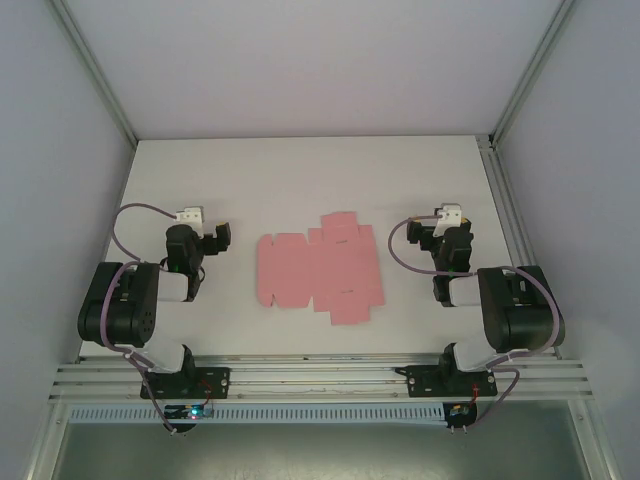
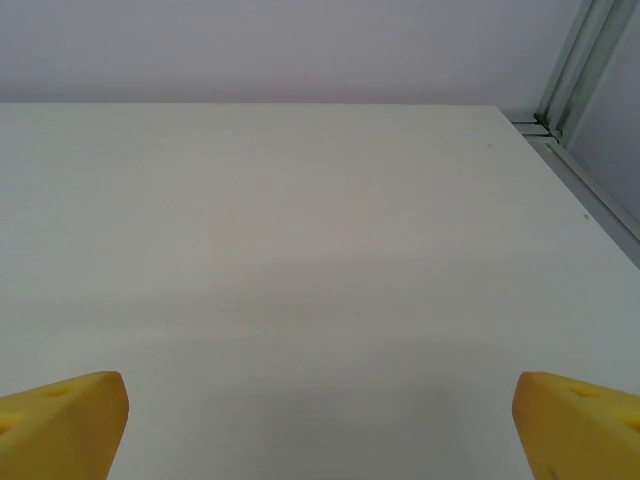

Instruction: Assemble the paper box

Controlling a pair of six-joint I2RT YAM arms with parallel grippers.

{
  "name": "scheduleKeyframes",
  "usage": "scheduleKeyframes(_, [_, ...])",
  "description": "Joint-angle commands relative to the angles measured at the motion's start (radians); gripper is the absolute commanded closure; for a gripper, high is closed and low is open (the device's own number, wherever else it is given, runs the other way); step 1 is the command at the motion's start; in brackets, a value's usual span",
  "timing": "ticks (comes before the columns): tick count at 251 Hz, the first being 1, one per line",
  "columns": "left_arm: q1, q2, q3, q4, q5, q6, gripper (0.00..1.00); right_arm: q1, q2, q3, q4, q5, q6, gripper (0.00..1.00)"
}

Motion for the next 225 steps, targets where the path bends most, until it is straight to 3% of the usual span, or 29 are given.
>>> scheduleKeyframes(1, [-0.008, -0.013, 0.024, -0.026, 0.023, 0.027, 0.00, 0.004, -0.007, 0.012, 0.016, 0.014, -0.011, 0.02])
scheduleKeyframes(204, [-0.009, -0.013, 0.029, -0.029, 0.021, 0.026, 0.00, -0.014, -0.008, 0.012, 0.015, -0.019, 0.003, 0.02])
scheduleKeyframes(225, [-0.008, -0.043, 0.061, -0.100, 0.005, 0.018, 0.00, -0.013, -0.018, 0.025, -0.003, -0.017, 0.004, 0.02])
